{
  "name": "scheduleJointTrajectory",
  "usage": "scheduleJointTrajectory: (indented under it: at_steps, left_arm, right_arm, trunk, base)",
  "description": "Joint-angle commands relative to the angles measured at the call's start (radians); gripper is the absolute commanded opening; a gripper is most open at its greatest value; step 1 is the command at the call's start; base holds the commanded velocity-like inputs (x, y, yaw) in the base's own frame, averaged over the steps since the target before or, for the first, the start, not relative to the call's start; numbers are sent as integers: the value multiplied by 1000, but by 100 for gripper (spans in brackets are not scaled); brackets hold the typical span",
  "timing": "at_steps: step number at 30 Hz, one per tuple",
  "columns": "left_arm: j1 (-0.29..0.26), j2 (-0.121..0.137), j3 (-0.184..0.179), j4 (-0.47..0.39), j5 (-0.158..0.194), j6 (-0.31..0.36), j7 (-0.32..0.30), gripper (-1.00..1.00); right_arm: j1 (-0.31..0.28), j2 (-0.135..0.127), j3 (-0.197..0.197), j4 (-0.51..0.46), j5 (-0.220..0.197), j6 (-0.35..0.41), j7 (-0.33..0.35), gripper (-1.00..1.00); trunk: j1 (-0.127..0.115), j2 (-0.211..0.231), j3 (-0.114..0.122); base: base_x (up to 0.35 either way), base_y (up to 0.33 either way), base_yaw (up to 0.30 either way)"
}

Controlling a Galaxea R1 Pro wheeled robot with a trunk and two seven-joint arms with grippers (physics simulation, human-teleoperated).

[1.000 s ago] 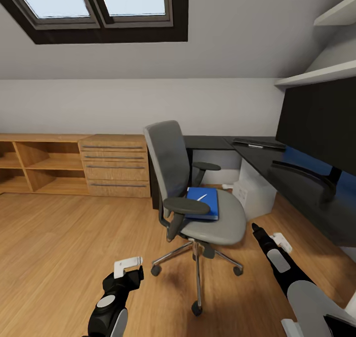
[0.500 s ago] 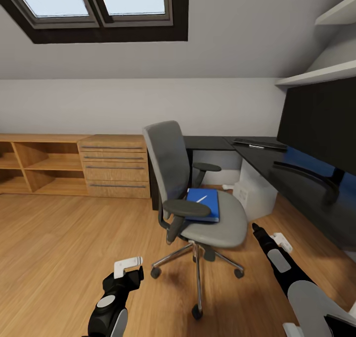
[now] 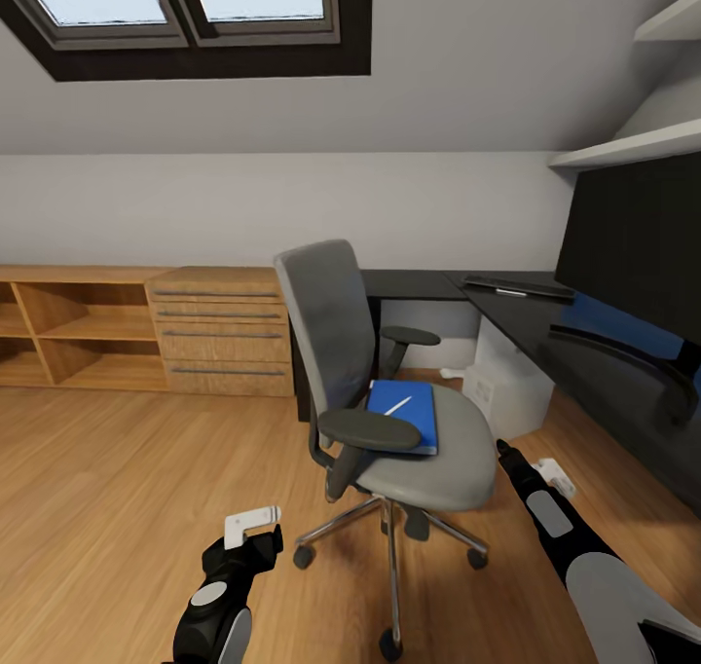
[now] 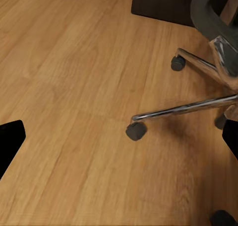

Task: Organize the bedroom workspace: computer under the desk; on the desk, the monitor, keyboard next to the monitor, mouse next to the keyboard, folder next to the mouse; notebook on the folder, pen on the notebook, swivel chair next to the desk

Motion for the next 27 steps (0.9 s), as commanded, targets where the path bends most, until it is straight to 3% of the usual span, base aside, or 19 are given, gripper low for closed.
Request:
scheduleJointTrajectory:
  at_steps: [1, 27]
  left_arm:
    - [-1, 0, -1, -1, 11, 2, 10, 100]
    - [-1, 0, 0, 0, 11, 3, 13, 100]
  right_arm:
    - [-1, 0, -2, 2, -11, -3, 6, 100]
    - [-1, -1, -3, 1, -11, -3, 4, 100]
  trunk:
    - [0, 0, -1]
    - [0, 0, -14]
  base:
    - [57, 0, 0]
    - [77, 0, 0]
